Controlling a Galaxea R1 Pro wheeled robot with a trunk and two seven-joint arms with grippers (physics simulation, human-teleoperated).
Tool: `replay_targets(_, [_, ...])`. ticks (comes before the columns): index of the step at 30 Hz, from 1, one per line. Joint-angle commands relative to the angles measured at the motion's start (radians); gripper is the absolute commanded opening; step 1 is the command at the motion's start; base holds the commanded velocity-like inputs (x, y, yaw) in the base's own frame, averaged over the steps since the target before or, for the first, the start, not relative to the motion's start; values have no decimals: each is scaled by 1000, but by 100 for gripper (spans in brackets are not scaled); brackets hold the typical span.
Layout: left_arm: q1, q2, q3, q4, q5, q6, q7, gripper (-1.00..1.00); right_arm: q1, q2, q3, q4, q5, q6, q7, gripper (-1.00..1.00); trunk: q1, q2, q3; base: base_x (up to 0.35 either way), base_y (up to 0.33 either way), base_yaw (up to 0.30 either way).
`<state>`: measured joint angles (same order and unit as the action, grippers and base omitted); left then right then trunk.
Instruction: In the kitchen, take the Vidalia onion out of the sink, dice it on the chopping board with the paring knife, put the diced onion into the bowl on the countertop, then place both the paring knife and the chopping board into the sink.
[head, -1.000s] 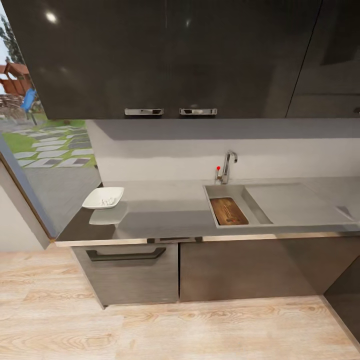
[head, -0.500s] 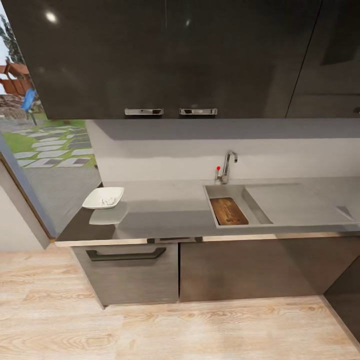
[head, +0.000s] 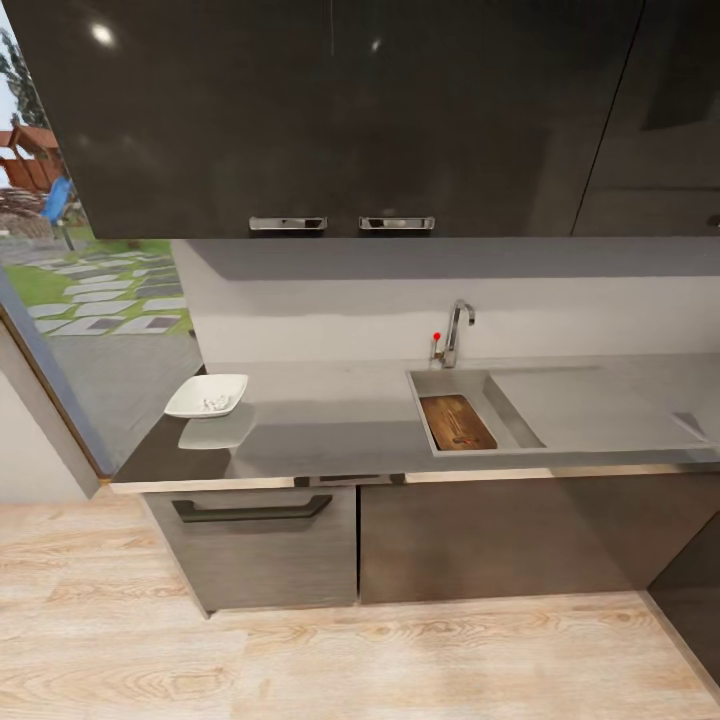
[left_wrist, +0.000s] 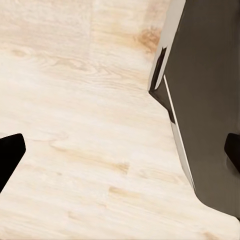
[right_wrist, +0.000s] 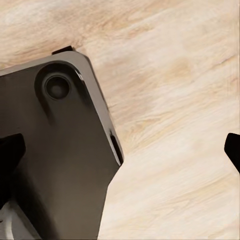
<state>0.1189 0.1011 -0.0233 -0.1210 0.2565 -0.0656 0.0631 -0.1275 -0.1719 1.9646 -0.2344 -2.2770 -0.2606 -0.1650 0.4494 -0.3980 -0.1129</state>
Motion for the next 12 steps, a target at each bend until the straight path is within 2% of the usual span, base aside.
replay_targets(1, [1, 0, -3, -2, 6, -1, 3, 100, -2, -1, 9, -5, -7, -19, -5, 100, 1, -2, -2, 0, 0, 0])
replay_targets(12, [1, -1, -3, -2, 6, -2, 3, 100, -1, 0, 8, -5, -7, -42, -5, 100, 1, -2, -2, 0, 0, 0])
